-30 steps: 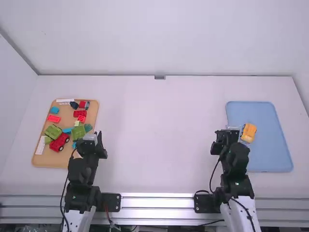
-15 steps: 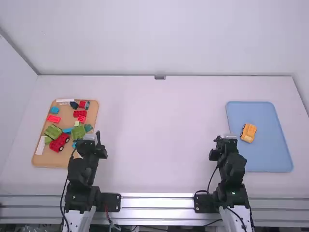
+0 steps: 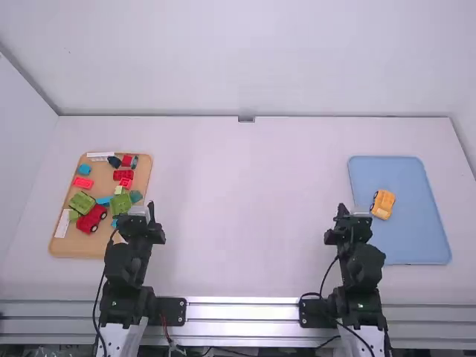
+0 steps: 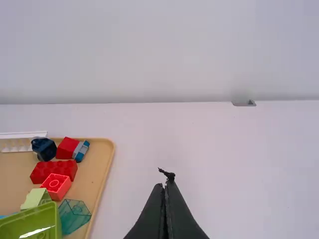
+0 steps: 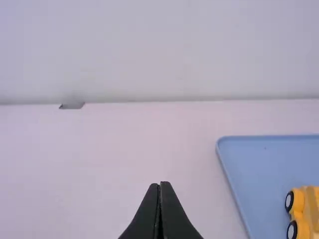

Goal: Assemble lego blocks to make yellow taxi

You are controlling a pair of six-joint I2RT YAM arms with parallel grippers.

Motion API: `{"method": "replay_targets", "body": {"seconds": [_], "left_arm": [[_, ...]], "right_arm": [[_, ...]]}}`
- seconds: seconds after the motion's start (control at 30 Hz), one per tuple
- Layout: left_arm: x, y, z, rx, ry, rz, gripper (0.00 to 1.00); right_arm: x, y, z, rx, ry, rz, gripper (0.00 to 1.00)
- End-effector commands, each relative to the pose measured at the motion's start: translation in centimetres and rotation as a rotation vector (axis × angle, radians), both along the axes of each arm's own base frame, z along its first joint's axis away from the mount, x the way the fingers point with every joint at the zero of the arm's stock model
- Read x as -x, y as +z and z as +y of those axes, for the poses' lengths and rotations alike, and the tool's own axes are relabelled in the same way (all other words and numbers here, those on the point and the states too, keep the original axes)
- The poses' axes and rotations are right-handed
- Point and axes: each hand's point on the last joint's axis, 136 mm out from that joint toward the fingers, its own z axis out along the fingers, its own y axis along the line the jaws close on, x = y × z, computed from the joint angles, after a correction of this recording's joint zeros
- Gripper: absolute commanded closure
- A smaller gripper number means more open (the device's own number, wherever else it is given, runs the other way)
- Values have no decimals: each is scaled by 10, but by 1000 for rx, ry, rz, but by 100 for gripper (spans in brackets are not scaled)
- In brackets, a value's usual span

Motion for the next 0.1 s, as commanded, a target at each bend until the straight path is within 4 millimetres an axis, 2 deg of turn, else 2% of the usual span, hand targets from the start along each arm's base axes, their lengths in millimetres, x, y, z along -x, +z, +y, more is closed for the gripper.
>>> {"method": "replay_targets", "body": {"seconds": [0.0, 0.07], "left_arm": [[0, -5, 0, 1, -3, 8, 100], [0, -5, 0, 1, -3, 8, 100]], "right_arm": [[1, 0, 0, -3, -2, -12, 100], [1, 4, 0, -3, -2, -30, 100]]}}
